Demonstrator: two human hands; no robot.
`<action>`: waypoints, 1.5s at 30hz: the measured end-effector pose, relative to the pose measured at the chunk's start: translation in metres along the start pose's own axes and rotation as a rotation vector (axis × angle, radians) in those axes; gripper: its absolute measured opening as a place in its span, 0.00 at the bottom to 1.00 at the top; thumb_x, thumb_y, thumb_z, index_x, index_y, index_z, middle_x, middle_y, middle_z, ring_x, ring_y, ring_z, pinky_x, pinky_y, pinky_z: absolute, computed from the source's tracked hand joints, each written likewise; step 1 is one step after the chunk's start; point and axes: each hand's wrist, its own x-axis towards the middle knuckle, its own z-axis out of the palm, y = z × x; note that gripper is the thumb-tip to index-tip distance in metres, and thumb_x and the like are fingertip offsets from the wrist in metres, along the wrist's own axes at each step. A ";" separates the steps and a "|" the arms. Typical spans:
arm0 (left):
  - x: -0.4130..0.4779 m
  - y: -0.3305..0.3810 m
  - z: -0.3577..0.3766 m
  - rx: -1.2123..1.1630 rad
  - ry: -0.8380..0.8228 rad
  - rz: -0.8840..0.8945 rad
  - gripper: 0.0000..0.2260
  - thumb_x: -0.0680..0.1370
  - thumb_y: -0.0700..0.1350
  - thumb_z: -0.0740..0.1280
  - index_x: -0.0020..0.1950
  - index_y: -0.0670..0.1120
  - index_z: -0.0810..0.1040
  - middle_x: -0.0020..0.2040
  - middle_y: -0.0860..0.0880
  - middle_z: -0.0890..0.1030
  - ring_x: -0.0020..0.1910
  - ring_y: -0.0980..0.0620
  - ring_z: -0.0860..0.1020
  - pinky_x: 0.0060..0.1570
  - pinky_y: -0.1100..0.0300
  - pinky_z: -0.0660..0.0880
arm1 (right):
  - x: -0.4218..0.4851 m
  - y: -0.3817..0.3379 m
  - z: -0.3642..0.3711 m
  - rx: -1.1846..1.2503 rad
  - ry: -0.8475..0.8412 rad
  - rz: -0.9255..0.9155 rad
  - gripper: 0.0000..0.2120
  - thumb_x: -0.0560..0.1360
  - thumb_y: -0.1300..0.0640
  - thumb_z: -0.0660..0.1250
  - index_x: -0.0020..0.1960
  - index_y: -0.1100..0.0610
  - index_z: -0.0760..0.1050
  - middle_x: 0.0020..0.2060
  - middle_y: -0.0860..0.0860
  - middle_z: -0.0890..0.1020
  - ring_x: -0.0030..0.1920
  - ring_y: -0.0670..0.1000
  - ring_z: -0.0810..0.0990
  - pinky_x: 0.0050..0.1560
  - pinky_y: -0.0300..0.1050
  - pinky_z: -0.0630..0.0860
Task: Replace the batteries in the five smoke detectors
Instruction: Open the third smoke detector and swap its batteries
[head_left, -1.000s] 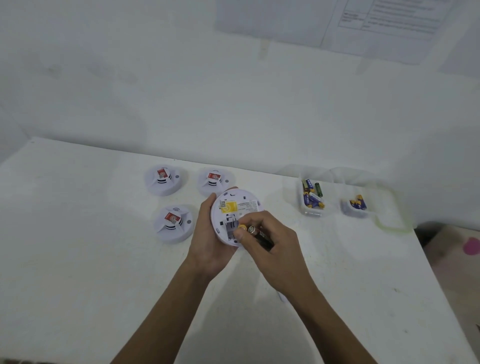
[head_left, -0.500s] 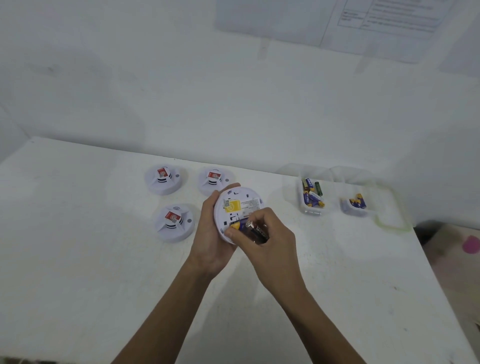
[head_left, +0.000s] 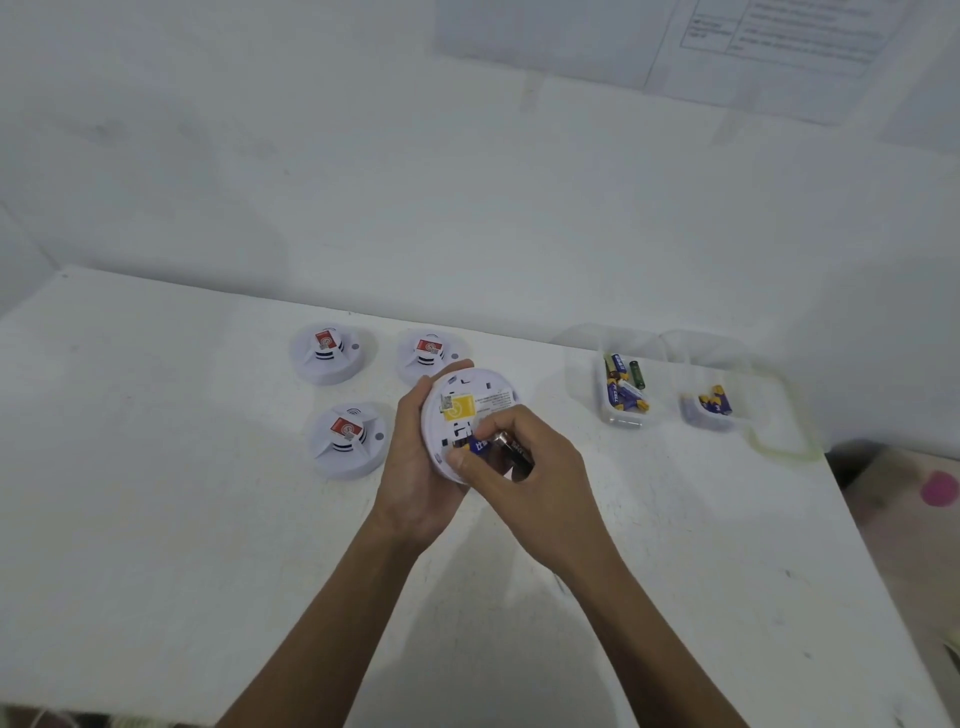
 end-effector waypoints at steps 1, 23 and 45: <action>0.000 0.000 0.001 -0.002 0.005 0.004 0.23 0.76 0.58 0.56 0.66 0.49 0.74 0.62 0.42 0.79 0.60 0.42 0.78 0.55 0.49 0.78 | 0.000 0.000 0.000 0.003 0.002 -0.006 0.11 0.69 0.49 0.75 0.48 0.48 0.76 0.46 0.37 0.81 0.47 0.38 0.79 0.44 0.31 0.77; 0.002 -0.001 0.000 -0.058 0.012 -0.075 0.23 0.76 0.57 0.56 0.66 0.47 0.75 0.61 0.41 0.79 0.57 0.43 0.80 0.56 0.49 0.77 | 0.008 0.002 0.001 -0.067 0.036 0.037 0.11 0.71 0.51 0.74 0.42 0.52 0.71 0.41 0.40 0.80 0.45 0.37 0.80 0.34 0.29 0.74; 0.007 0.008 0.000 -0.127 -0.021 -0.041 0.25 0.77 0.58 0.55 0.69 0.48 0.72 0.68 0.39 0.73 0.67 0.38 0.72 0.63 0.45 0.71 | -0.011 0.004 0.009 0.101 0.321 -0.091 0.12 0.74 0.59 0.70 0.53 0.52 0.70 0.47 0.47 0.84 0.47 0.44 0.83 0.50 0.40 0.80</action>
